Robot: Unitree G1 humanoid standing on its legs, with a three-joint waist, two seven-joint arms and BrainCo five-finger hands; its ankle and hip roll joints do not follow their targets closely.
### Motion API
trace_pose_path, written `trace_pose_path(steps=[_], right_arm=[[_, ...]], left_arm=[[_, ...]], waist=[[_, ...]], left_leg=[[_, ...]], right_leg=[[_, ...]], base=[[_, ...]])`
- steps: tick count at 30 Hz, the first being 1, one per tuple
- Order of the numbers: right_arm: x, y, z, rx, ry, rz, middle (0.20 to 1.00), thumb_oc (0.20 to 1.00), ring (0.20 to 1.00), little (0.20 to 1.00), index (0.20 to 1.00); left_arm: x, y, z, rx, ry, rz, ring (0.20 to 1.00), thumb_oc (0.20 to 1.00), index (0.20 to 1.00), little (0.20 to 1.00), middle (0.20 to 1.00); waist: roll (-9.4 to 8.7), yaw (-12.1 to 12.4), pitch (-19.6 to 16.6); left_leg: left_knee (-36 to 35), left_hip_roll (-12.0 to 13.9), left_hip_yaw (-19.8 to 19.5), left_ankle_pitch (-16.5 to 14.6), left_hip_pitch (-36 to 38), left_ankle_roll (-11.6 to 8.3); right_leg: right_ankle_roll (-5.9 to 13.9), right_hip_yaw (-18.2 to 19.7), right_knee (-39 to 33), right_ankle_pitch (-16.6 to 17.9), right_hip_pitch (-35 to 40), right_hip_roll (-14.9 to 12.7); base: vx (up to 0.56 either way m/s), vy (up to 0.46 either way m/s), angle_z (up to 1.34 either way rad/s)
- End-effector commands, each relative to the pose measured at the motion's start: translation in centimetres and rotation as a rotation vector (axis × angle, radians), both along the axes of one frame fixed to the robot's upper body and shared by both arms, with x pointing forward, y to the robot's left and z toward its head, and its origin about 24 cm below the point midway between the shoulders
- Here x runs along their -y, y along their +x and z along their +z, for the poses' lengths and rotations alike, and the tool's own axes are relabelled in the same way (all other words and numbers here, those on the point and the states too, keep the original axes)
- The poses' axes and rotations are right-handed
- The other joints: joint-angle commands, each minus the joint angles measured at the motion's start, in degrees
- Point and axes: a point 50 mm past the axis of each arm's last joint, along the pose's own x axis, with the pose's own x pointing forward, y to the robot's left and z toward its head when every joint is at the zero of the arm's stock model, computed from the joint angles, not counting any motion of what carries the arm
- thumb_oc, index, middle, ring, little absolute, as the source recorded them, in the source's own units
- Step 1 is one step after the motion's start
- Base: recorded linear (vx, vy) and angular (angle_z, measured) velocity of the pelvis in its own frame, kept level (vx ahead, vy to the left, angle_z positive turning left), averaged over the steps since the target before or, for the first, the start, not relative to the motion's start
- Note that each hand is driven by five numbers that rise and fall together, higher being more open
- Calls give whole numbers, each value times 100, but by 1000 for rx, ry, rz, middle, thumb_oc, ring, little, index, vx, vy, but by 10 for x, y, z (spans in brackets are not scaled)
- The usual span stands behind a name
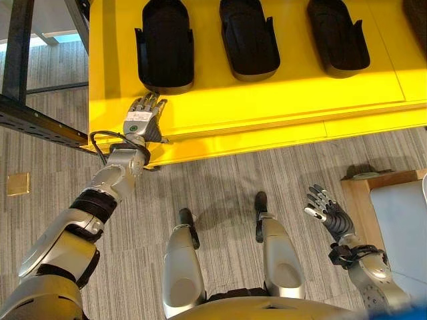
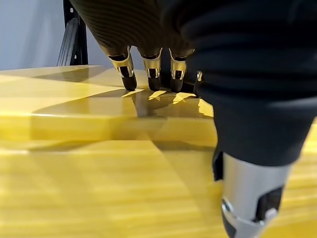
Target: Move parts from the plastic box to the shelf.
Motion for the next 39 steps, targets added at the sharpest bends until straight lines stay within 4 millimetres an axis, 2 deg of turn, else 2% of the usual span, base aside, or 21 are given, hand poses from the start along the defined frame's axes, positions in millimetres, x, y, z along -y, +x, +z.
trace_pose_path(steps=[1,18,26,33,37,38,39], right_arm=[[13,-3,17,55,-74,38,1000,1000,1000,1000,1000],[13,-5,16,52,-78,35,1000,1000,1000,1000,1000],[12,-3,17,63,-83,32,1000,1000,1000,1000,1000],[11,4,22,99,-86,31,1000,1000,1000,1000,1000],[11,6,24,109,-76,26,1000,1000,1000,1000,1000],[10,6,24,108,-76,26,1000,1000,1000,1000,1000],[11,6,22,102,-78,24,1000,1000,1000,1000,1000]], left_arm=[[86,24,33,69,-37,-294,1000,1000,1000,1000,1000],[91,21,26,46,-45,-317,1000,1000,1000,1000,1000],[77,0,1,-10,-153,-321,1000,1000,1000,1000,1000],[63,-34,-31,-126,-362,-339,1000,1000,1000,1000,1000],[54,-55,-52,-218,-682,-303,1000,1000,1000,1000,1000],[54,-55,-52,-218,-683,-302,1000,1000,1000,1000,1000],[45,-68,-66,-263,-855,-261,1000,1000,1000,1000,1000]], waist=[[65,-509,-331],[69,-498,-309],[96,-397,-262],[138,-256,-236],[157,-194,-246],[155,-198,-246],[175,-157,-263]], left_leg=[[-87,521,-75,354,31,-301],[-37,517,-94,339,-5,-288],[-29,493,-111,337,19,-281],[-28,481,-159,343,67,-261],[-75,467,-185,363,155,-249],[-77,466,-186,363,158,-249],[-115,454,-200,372,242,-240]], right_leg=[[170,222,940,-623,-11,-236],[165,251,987,-636,-32,-237],[154,219,1004,-649,15,-251],[119,180,1027,-682,120,-266],[112,137,995,-680,236,-277],[112,136,993,-680,239,-278],[112,109,961,-682,339,-286]], base=[[0,0,0],[0,0,0],[0,0,0],[6,-2,-2],[11,-4,-3],[25,-9,-5],[18,-7,-4]])
